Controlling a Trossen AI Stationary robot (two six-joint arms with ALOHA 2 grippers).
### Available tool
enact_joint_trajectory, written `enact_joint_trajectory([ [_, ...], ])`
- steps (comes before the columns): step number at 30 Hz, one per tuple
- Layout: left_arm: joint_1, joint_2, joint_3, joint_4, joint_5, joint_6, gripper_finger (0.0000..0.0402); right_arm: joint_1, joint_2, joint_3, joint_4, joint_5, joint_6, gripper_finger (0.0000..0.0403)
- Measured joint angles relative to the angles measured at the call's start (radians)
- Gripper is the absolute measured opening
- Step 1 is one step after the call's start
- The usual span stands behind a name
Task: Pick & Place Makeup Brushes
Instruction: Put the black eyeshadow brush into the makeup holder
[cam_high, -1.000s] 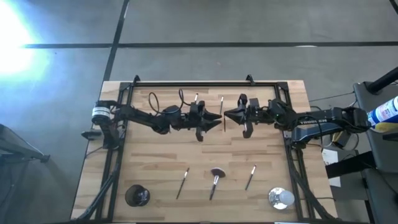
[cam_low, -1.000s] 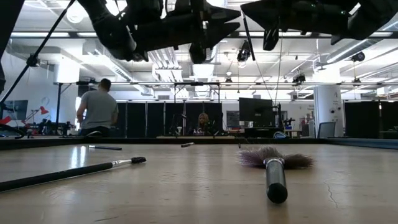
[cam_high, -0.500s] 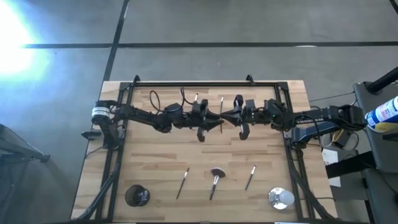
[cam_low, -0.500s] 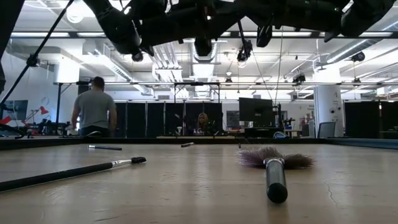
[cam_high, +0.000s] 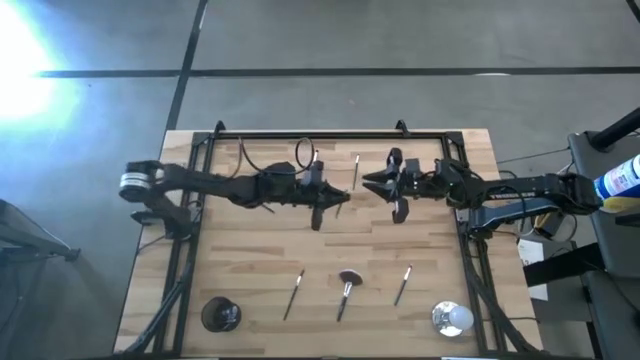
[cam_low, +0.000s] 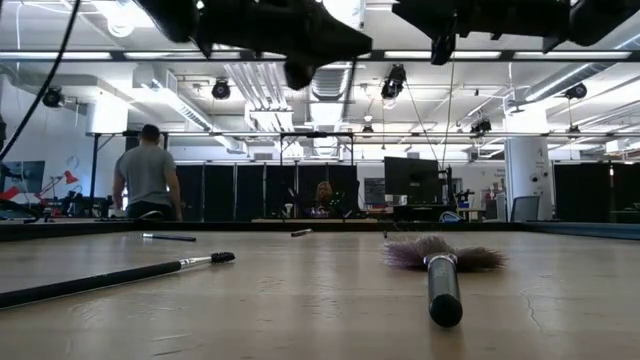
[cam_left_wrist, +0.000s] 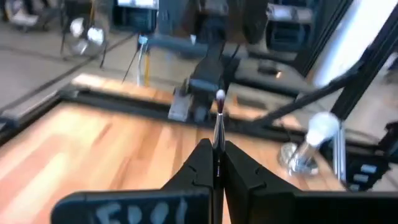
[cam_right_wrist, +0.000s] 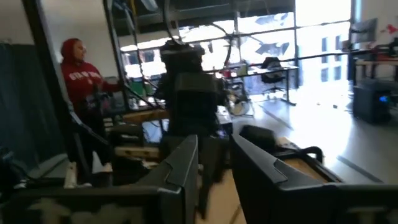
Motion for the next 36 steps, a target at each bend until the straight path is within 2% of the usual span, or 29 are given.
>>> enact_joint_trajectory([
  [3, -0.061, -0.071, 0.000, -0.156, -0.058, -0.002, 0.0011, 0.000, -0.048, -0.015, -0.064, 0.034, -0.025, 0.0088],
  [8, -0.239, -0.173, -0.001, -0.397, -0.247, -0.074, 0.0011, 0.001, -0.083, -0.070, -0.068, 0.057, -0.023, 0.0041],
  [11, -0.377, -0.218, -0.001, -0.525, -0.366, -0.163, 0.0011, 0.008, -0.078, -0.095, -0.062, 0.066, -0.013, 0.0014],
  [21, -0.915, -0.250, 0.021, -0.819, -0.787, -0.521, 0.0011, 0.093, -0.016, -0.136, 0.022, 0.222, 0.013, 0.0008],
  [24, -1.056, -0.250, 0.024, -0.878, -0.853, -0.625, 0.0011, 0.128, 0.014, -0.136, 0.058, 0.262, 0.005, 0.0008],
  [28, -1.201, -0.250, 0.033, -0.944, -0.906, -0.692, 0.0011, 0.162, 0.061, -0.136, 0.104, 0.296, 0.001, 0.0008],
  [36, -1.359, -0.251, 0.032, -1.090, -0.948, -0.721, 0.0011, 0.212, 0.184, -0.125, 0.201, 0.368, 0.020, 0.0008],
])
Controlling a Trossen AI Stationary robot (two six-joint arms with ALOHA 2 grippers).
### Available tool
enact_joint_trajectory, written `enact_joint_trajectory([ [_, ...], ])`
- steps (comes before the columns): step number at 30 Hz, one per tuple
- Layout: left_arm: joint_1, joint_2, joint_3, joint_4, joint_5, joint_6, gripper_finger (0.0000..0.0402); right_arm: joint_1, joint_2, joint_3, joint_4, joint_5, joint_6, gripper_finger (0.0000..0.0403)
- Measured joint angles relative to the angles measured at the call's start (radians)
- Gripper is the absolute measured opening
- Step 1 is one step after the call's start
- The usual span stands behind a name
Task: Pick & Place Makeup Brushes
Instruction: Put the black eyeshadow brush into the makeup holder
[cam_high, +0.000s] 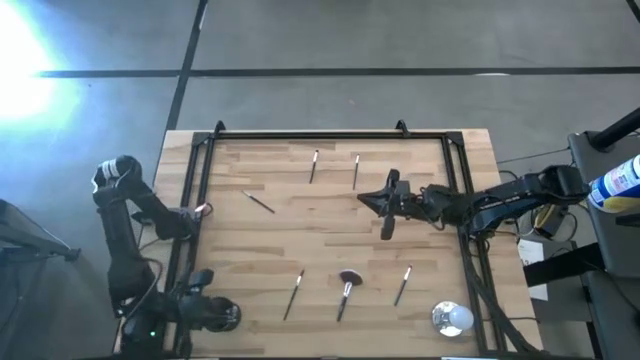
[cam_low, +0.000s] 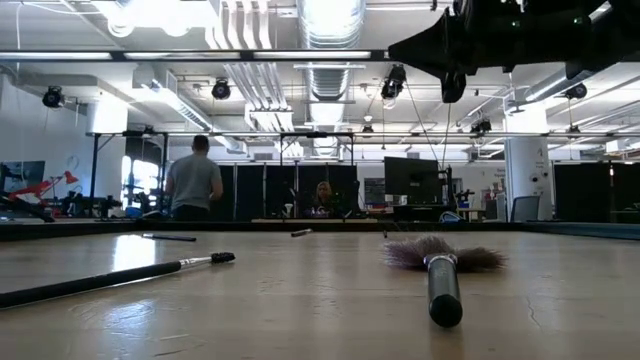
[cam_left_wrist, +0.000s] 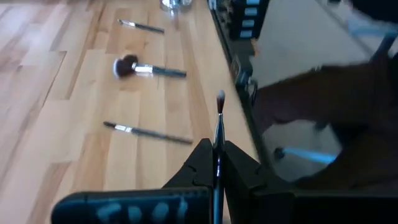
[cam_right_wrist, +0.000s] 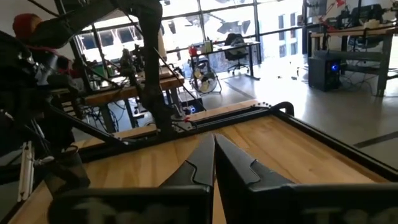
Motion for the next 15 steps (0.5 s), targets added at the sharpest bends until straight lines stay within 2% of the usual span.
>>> enact_joint_trajectory([
  [6, -0.051, 0.002, -0.077, -0.003, -0.029, 0.001, 0.0011, 0.016, 0.106, 0.044, 0.063, 0.024, -0.002, 0.0008],
  [15, -0.063, 0.001, -0.238, 0.203, -0.035, -0.002, 0.0011, 0.016, 0.237, 0.145, 0.061, 0.026, -0.022, 0.0008],
])
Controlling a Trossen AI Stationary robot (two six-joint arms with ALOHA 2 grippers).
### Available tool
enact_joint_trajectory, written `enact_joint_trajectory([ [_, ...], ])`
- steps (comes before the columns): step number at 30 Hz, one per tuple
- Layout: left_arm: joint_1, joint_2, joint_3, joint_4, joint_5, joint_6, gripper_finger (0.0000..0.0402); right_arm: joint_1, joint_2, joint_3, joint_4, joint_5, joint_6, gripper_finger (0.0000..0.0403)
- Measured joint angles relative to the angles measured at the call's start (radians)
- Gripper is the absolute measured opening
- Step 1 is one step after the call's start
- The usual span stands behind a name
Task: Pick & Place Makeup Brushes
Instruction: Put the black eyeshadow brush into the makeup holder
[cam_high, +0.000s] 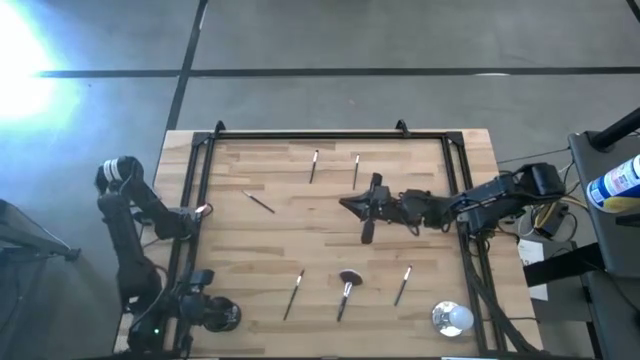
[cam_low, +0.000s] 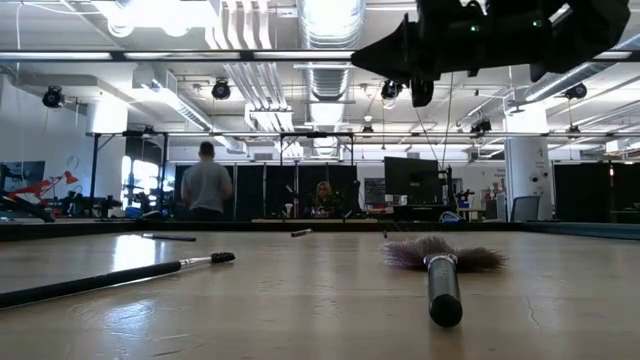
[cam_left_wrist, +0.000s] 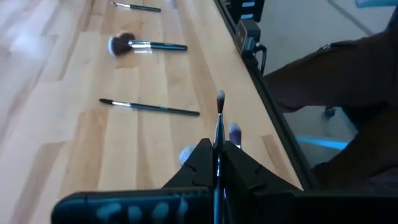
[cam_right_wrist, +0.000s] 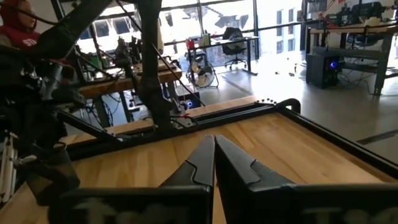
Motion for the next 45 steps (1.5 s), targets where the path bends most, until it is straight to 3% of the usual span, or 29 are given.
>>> enact_joint_trajectory([
  [4, 0.000, -0.001, -0.026, 0.035, 0.001, -0.053, 0.0016, 0.000, 0.024, 0.020, -0.002, 0.000, -0.021, 0.0008],
  [13, 0.008, -0.007, -0.005, 0.036, -0.020, -0.087, 0.0101, 0.000, -0.008, 0.021, -0.014, -0.003, -0.058, 0.0008],
  [22, 0.097, -0.073, 0.013, 0.031, -0.040, -0.097, 0.0107, 0.000, -0.098, 0.018, -0.184, -0.004, -0.087, 0.0008],
  [26, 0.252, -0.123, 0.004, -0.001, 0.019, -0.071, 0.0083, 0.001, -0.158, 0.009, -0.305, -0.003, -0.084, 0.0008],
  [33, 0.665, -0.137, -0.079, 0.113, 0.235, 0.093, 0.0009, 0.001, -0.185, -0.086, -0.280, -0.002, -0.079, 0.0008],
  [40, 1.076, -0.108, -0.217, 0.453, 0.425, 0.194, 0.0003, 0.002, -0.176, -0.178, -0.208, -0.001, -0.043, 0.0008],
  [45, 1.342, -0.024, -0.210, 0.539, 0.478, 0.247, 0.0004, 0.002, -0.178, -0.224, -0.202, 0.004, -0.016, 0.0008],
])
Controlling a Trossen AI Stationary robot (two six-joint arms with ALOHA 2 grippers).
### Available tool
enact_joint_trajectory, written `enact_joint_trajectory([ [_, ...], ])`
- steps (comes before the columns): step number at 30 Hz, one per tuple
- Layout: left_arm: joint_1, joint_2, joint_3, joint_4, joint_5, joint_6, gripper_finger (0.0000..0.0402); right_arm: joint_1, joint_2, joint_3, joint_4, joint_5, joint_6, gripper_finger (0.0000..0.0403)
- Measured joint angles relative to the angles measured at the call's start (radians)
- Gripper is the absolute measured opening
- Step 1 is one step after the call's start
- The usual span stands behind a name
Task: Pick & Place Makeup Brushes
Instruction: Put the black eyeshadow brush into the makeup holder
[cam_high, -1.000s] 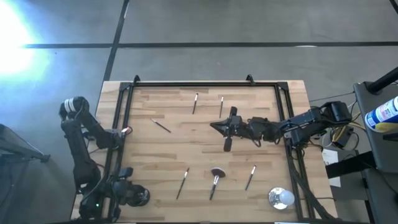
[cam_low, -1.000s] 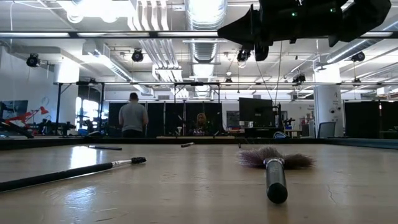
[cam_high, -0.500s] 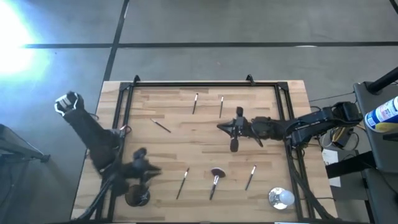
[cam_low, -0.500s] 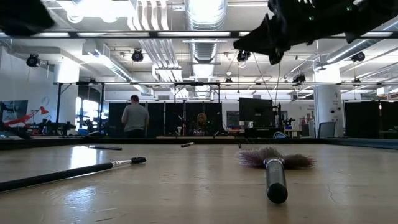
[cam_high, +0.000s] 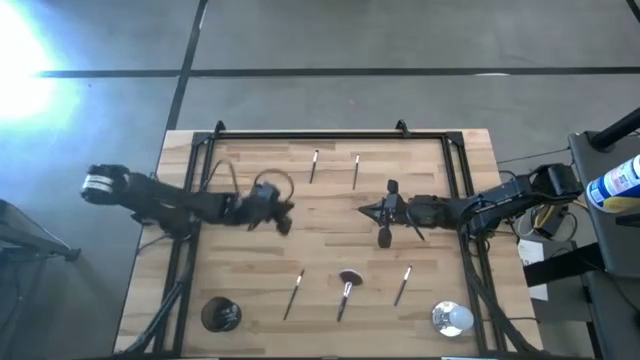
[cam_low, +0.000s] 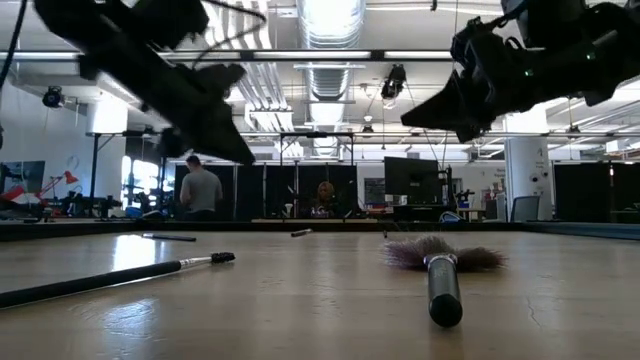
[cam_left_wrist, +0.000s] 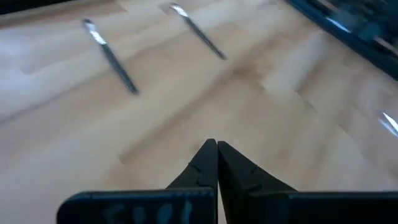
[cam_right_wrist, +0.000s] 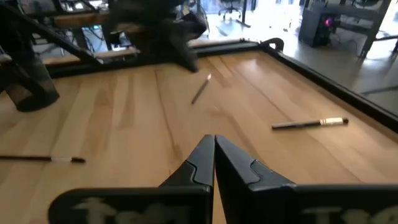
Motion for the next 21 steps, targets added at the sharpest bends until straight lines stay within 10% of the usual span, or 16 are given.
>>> enact_joint_trajectory([
  [21, 0.541, 0.658, 0.654, -0.170, 0.286, 0.204, 0.0094, -0.002, -0.013, -0.067, 0.044, 0.022, -0.096, 0.0008],
])
